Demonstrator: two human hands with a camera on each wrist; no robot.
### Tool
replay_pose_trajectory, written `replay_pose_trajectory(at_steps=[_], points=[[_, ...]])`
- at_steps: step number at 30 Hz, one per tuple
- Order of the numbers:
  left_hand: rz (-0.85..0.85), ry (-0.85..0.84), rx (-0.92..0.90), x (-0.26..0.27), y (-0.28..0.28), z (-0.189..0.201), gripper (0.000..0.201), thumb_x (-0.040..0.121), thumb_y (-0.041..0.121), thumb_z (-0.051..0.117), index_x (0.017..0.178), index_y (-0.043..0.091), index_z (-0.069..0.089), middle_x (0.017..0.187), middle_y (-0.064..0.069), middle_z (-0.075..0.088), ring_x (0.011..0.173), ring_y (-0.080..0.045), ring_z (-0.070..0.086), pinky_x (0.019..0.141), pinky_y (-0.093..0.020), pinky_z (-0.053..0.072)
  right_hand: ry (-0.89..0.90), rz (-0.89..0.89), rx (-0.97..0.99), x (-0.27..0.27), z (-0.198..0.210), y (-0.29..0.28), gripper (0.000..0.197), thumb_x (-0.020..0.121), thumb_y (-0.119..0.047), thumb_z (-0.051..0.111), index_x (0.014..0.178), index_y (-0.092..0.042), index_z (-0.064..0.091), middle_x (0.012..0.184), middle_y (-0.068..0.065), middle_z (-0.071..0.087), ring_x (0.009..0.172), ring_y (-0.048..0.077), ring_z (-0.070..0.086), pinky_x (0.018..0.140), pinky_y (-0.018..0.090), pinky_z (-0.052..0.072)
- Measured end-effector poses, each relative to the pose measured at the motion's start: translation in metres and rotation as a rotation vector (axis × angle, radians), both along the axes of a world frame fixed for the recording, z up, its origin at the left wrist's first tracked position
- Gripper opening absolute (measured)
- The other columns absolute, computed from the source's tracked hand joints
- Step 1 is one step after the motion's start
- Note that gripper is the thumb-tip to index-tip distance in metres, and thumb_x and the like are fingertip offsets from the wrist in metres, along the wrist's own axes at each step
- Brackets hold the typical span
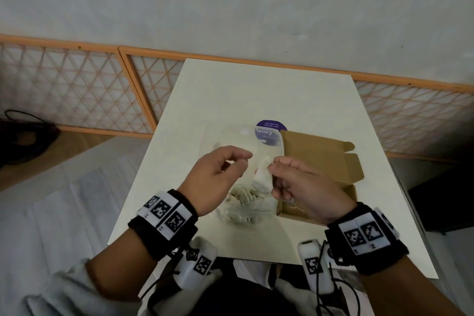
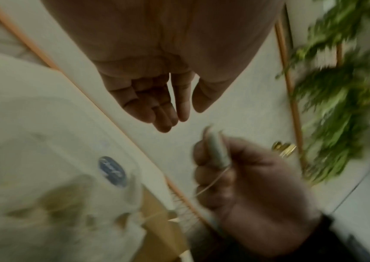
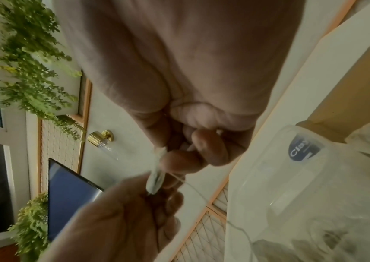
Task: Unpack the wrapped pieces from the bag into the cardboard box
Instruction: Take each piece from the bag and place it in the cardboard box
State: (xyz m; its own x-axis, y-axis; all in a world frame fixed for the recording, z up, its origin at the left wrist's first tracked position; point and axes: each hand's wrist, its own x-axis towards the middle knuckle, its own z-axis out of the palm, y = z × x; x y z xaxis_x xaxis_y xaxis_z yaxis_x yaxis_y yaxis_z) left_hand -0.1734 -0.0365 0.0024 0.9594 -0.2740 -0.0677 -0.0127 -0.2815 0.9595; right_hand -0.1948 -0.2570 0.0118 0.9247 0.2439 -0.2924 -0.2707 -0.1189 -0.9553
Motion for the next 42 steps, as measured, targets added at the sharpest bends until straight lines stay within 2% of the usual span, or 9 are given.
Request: replay_pose_trajectory(at_steps=[4, 10, 14, 19, 24, 27, 32, 37, 42], points=[[-0.104, 0.033, -0.123, -0.004, -0.008, 0.02, 0.019, 0.093, 0.037, 0.072, 0.111, 0.032, 0.077, 0.107, -0.005, 0.074, 0.088, -0.036, 0.064, 0.081, -0.049, 0.057, 0.02, 0.052, -0.004, -0.002, 0.004, 0.008, 0.028, 0.108, -0.017, 0.051, 0.087, -0.004, 0.065, 0.062, 0.0, 0.055, 0.058, 0.013, 0.052, 0.052, 0.021, 0.036], [-0.088, 0.006, -0.098, -0.004, -0.004, 0.01, 0.008, 0.092, 0.028, 0.074, 0.094, 0.02, 0.077, 0.097, -0.016, 0.074, 0.09, -0.049, 0.064, 0.085, -0.058, 0.055, 0.003, 0.103, -0.047, -0.002, 0.002, 0.015, 0.036, 0.108, -0.018, 0.05, 0.077, -0.017, 0.067, 0.065, 0.001, 0.055, 0.061, 0.014, 0.051, 0.055, 0.028, 0.033], [-0.02, 0.009, -0.039, -0.004, 0.006, 0.0, 0.009, 0.095, 0.025, 0.07, 0.09, 0.019, 0.074, 0.089, -0.008, 0.075, 0.083, -0.03, 0.067, 0.08, -0.044, 0.054, -0.039, 0.089, -0.2, 0.001, -0.005, 0.014, 0.029, 0.102, -0.024, 0.049, 0.089, -0.014, 0.073, 0.078, 0.002, 0.067, 0.065, 0.014, 0.055, 0.061, 0.029, 0.035], [0.066, 0.012, 0.032, -0.003, 0.015, -0.009, 0.013, 0.098, 0.027, 0.067, 0.087, 0.02, 0.069, 0.086, -0.012, 0.072, 0.085, -0.035, 0.066, 0.08, -0.047, 0.056, 0.047, 0.214, -0.233, -0.001, -0.006, 0.021, 0.022, 0.107, -0.031, 0.049, 0.113, -0.018, 0.065, 0.11, -0.003, 0.08, 0.067, 0.015, 0.057, 0.063, 0.027, 0.04], [0.09, -0.026, 0.141, -0.001, 0.02, -0.012, 0.01, 0.101, 0.026, 0.063, 0.091, 0.025, 0.067, 0.08, -0.003, 0.073, 0.072, -0.015, 0.067, 0.07, -0.029, 0.054, -0.062, 0.363, -0.247, -0.009, -0.012, 0.029, 0.023, 0.108, -0.029, 0.055, 0.094, -0.019, 0.07, 0.066, -0.012, 0.061, 0.058, 0.007, 0.049, 0.065, 0.026, 0.045], [0.05, -0.032, 0.199, -0.004, 0.024, -0.014, 0.008, 0.101, 0.026, 0.064, 0.096, 0.03, 0.07, 0.084, 0.011, 0.076, 0.078, -0.003, 0.071, 0.073, -0.017, 0.052, -0.215, 0.27, -0.338, -0.003, -0.002, 0.019, 0.024, 0.11, -0.024, 0.051, 0.098, -0.02, 0.072, 0.061, -0.019, 0.052, 0.058, 0.003, 0.043, 0.06, 0.024, 0.04], [-0.023, -0.029, 0.161, -0.014, 0.021, -0.009, 0.006, 0.097, 0.024, 0.07, 0.097, 0.025, 0.076, 0.09, 0.016, 0.077, 0.084, 0.0, 0.071, 0.078, -0.014, 0.053, -0.418, 0.131, -0.452, 0.012, 0.023, 0.009, 0.02, 0.108, -0.031, 0.053, 0.097, -0.031, 0.069, 0.081, 0.02, 0.06, 0.072, 0.038, 0.052, 0.063, 0.048, 0.046], [-0.074, -0.21, 0.12, -0.02, 0.015, 0.005, 0.008, 0.095, 0.026, 0.073, 0.09, 0.031, 0.073, 0.1, 0.006, 0.068, 0.093, -0.013, 0.067, 0.077, -0.017, 0.051, -0.443, 0.053, -0.402, 0.033, 0.017, 0.014, 0.014, 0.104, -0.031, 0.061, 0.095, -0.027, 0.071, 0.075, -0.008, 0.064, 0.066, 0.007, 0.053, 0.065, 0.03, 0.047], [-0.052, -0.175, -0.106, -0.016, 0.015, 0.02, 0.007, 0.099, 0.014, 0.067, 0.094, 0.015, 0.072, 0.117, 0.003, 0.074, 0.118, -0.011, 0.065, 0.087, -0.033, 0.055, -0.32, 0.126, -0.344, 0.039, -0.013, 0.027, 0.018, 0.101, -0.035, 0.062, 0.092, -0.021, 0.07, 0.081, -0.014, 0.07, 0.068, 0.011, 0.058, 0.068, 0.037, 0.052]])
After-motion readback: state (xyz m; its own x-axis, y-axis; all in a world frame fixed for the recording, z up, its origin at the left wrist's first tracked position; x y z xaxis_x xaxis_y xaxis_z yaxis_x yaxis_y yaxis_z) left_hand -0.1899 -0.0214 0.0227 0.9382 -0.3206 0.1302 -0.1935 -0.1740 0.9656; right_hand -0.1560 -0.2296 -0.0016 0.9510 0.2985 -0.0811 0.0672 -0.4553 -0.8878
